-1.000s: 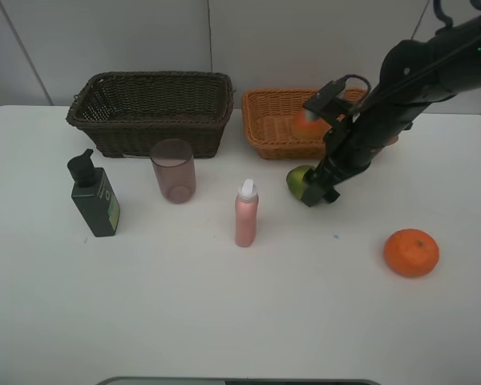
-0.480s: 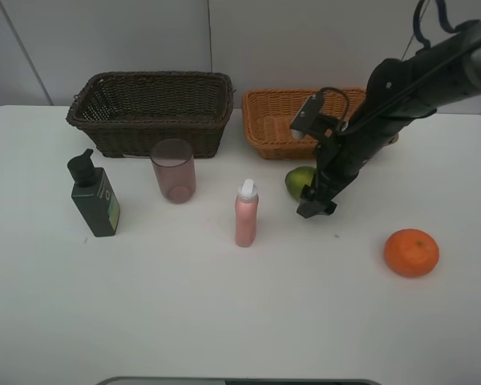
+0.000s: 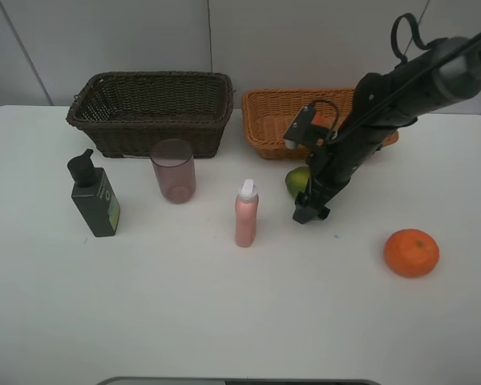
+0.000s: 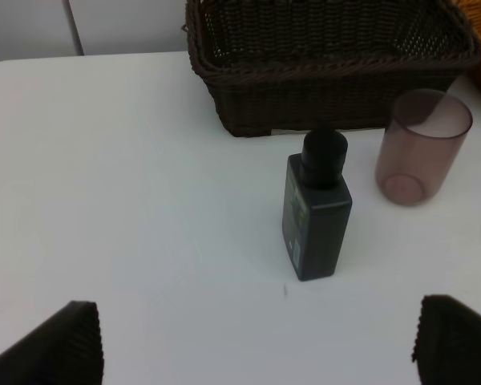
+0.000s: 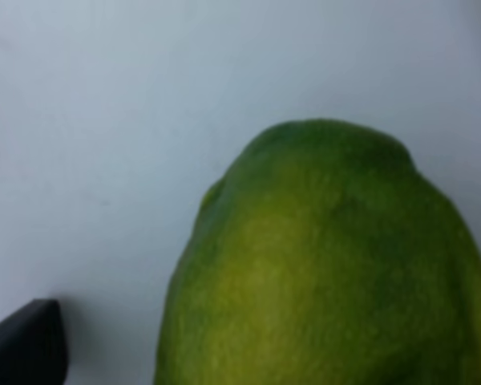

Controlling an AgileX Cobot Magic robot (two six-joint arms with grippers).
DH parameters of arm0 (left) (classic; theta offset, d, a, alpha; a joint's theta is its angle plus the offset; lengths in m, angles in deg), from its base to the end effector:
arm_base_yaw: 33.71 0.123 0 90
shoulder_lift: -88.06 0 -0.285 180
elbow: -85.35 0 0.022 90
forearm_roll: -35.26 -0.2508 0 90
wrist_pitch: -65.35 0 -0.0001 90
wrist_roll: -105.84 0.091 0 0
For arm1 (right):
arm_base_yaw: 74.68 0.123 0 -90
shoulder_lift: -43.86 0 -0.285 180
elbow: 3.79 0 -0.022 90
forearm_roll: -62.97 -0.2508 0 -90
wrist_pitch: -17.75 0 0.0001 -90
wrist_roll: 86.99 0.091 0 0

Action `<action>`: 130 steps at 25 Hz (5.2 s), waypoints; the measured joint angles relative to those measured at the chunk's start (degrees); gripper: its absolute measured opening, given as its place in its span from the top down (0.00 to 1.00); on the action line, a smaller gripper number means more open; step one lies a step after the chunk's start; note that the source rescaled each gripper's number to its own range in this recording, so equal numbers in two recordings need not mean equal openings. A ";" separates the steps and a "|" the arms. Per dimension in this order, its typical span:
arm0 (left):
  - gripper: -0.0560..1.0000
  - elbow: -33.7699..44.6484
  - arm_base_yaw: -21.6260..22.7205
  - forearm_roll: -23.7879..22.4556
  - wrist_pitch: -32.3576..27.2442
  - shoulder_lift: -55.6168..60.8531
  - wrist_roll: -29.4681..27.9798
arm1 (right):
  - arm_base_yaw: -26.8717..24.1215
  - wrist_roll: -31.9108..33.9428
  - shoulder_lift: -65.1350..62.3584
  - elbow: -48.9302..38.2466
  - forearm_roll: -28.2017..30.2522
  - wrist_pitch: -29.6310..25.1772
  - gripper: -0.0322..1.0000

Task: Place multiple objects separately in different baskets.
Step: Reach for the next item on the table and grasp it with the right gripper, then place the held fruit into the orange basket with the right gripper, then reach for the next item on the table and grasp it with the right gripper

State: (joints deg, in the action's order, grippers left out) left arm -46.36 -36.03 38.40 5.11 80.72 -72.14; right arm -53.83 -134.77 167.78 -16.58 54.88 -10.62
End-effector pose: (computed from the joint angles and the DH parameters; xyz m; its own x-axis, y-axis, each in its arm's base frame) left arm -0.0065 -0.0041 0.2795 -0.4347 0.0256 -0.9002 0.0867 0.9961 -0.0135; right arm 0.3442 0.1376 0.1044 -0.4423 -0.8640 -0.2404 -0.8694 0.4789 -0.1214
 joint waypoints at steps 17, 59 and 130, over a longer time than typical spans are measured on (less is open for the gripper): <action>0.00 0.00 0.00 0.00 0.00 0.00 0.00 | 0.00 -0.02 -0.07 0.00 0.19 1.49 0.96; 0.00 0.00 0.00 0.00 0.00 0.00 0.00 | -11.87 65.29 6.09 33.56 16.87 -18.69 0.96; 0.00 0.00 0.00 -0.02 0.00 0.00 0.00 | -7.90 73.40 -32.25 -22.68 24.33 -12.40 0.24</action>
State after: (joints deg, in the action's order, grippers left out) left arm -46.36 -36.03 38.38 5.11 80.72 -72.14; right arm -61.73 -61.37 135.52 -39.27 79.22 -23.02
